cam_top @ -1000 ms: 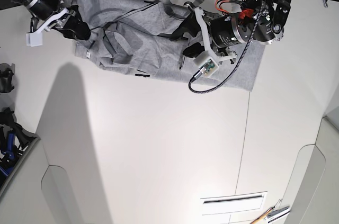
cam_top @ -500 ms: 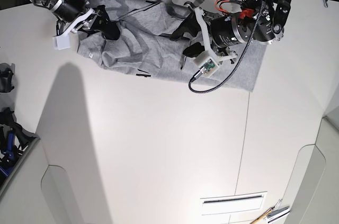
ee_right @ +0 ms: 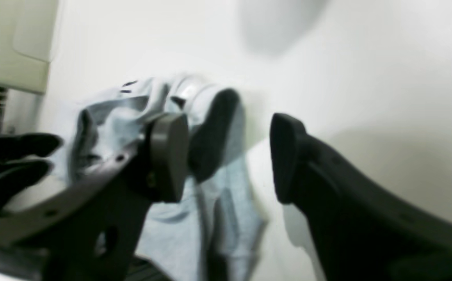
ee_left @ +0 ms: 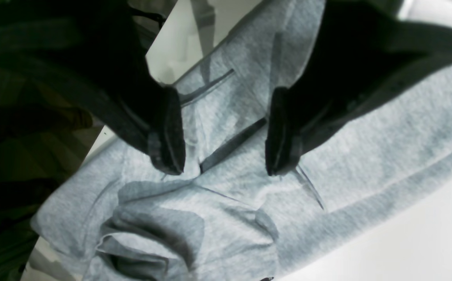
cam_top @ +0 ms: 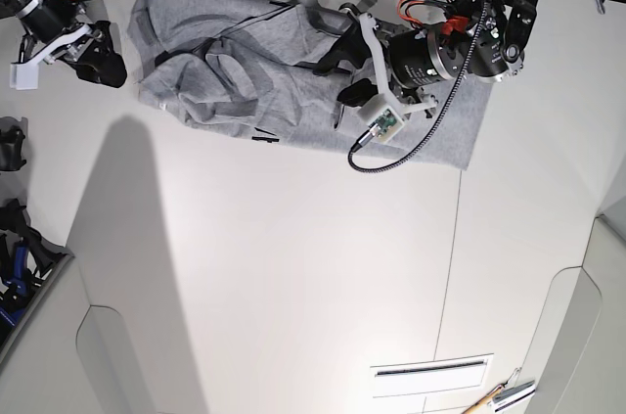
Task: Fold the T-shirt properly
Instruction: 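Grasp the shirt with the right gripper and press the fold flat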
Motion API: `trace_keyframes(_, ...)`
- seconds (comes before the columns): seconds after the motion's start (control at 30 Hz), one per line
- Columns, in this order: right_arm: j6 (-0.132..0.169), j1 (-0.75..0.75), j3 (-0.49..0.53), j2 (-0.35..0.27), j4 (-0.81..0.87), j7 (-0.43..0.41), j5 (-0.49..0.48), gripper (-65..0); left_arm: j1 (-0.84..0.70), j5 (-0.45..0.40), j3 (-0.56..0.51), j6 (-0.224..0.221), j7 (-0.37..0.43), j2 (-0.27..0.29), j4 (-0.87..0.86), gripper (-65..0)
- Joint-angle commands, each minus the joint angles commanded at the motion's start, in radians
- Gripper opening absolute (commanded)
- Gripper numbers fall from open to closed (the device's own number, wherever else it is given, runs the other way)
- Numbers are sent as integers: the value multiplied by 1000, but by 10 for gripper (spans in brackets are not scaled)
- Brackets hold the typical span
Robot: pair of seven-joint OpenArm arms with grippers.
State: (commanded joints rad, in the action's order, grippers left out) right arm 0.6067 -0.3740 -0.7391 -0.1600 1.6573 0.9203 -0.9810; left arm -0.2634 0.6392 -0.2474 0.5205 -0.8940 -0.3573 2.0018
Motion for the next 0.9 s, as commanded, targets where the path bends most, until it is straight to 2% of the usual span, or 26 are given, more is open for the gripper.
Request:
trace_keyframes(0.2, 0, 0, 49, -8, -47, -8, 34, -318, 0, 0, 0, 0, -5, 0, 0, -289)
trace_keyframes(0.37, 1, 9, 154, -8, -137, -28, 24, -318, 0, -2, 0, 0, -8, 0, 0, -289)
trace_keyframes(0.5, 4, 8, 257, -8, -140, -14, -51, -321, 0, -37, 0, 0, -10, 0, 0, -289)
trace_keyframes(0.57, 6, 10, 287, -3, -138, -15, -60, -321, 0, -38, 0, -1, -24, 0, 0, -289)
trace_keyframes(0.77, 11, 40, 303, 47, -138, 1, -58, -321, 0, -38, 0, -1, -28, -1, 0, -289)
trace_keyframes(0.9, 11, 44, 298, 38, -138, 77, -61, -321, 0, -39, 0, -1, -30, -1, 0, -289)
